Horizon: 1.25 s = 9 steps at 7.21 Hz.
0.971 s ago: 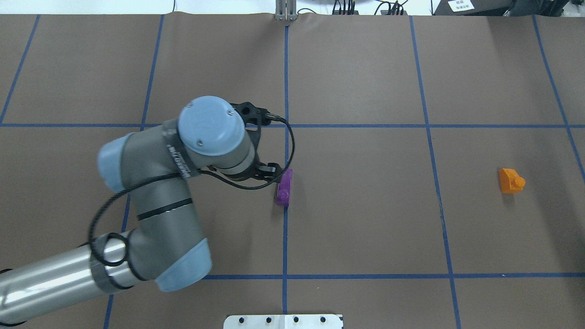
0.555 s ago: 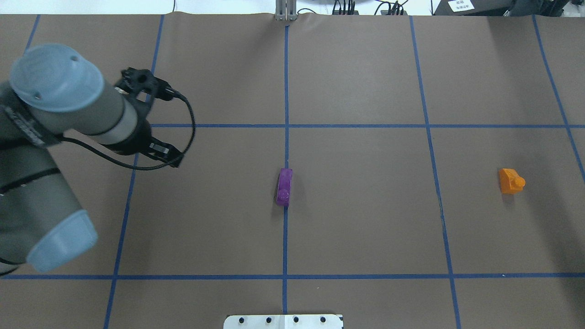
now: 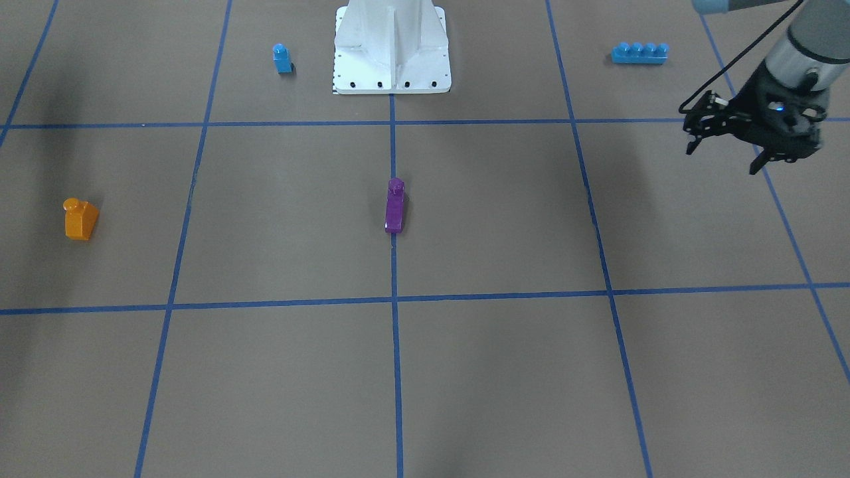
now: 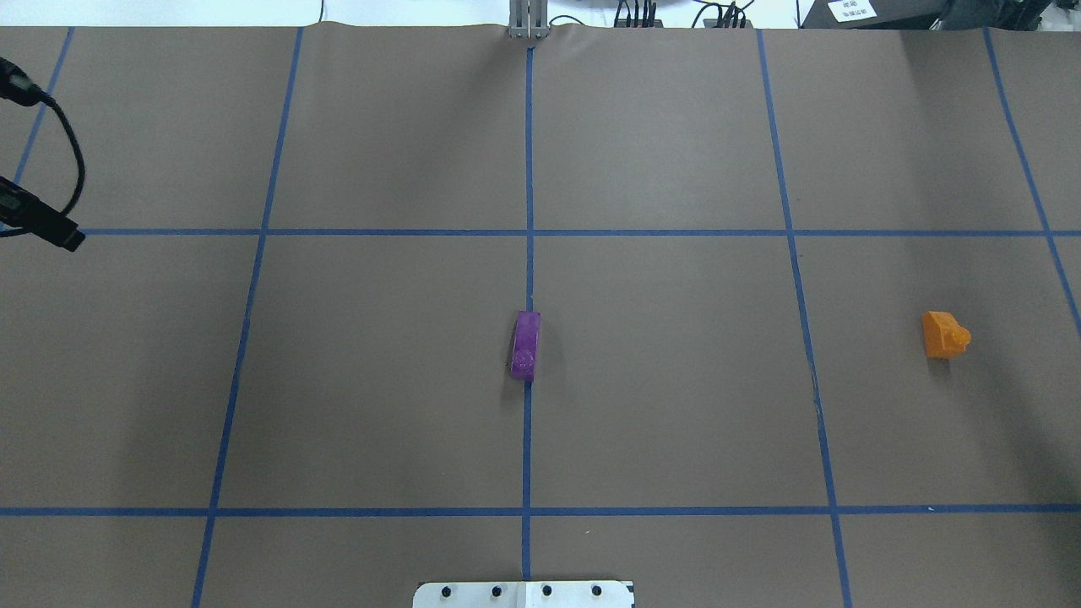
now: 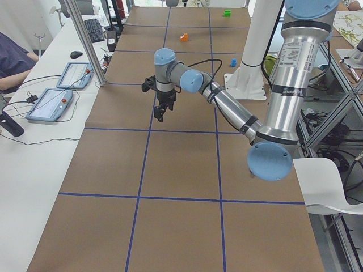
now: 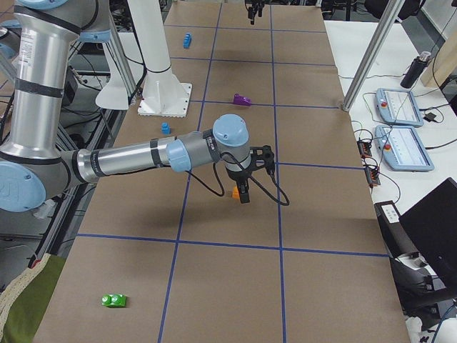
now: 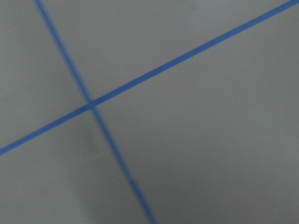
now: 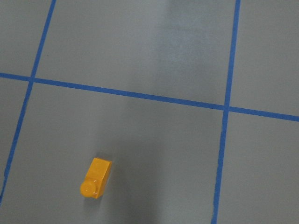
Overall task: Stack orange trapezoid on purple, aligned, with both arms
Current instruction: 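Open the left gripper and withdraw it from the purple block, then lower the right gripper onto the orange trapezoid and grasp it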
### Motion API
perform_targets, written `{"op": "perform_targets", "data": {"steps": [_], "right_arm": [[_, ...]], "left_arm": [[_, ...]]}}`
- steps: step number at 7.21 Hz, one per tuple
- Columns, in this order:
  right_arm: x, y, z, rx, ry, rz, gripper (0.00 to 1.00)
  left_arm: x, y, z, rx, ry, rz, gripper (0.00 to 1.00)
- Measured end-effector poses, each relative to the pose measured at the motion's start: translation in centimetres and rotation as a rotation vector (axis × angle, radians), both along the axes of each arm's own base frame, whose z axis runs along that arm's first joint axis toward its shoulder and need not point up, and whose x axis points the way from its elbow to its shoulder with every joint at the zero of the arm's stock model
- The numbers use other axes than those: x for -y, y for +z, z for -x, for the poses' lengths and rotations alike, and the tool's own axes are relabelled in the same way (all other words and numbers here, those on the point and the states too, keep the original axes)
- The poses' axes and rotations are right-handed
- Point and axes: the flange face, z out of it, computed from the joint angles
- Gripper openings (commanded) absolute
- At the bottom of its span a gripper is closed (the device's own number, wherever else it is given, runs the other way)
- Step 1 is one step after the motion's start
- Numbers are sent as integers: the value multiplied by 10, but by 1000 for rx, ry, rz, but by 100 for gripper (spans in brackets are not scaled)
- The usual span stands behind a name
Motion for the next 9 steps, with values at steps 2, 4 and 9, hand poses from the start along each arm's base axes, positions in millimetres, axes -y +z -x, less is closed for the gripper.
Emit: {"op": "perform_targets", "data": {"steps": [2, 4, 9], "right_arm": [[2, 4, 55, -36, -3, 24, 99], [2, 40, 108, -36, 11, 9, 98], [-6, 63, 185, -52, 89, 23, 90]], "left_arm": [[-2, 38, 46, 28, -53, 48, 100], [-2, 48, 63, 25, -54, 46, 100], [-3, 49, 65, 22, -50, 44, 100]]}}
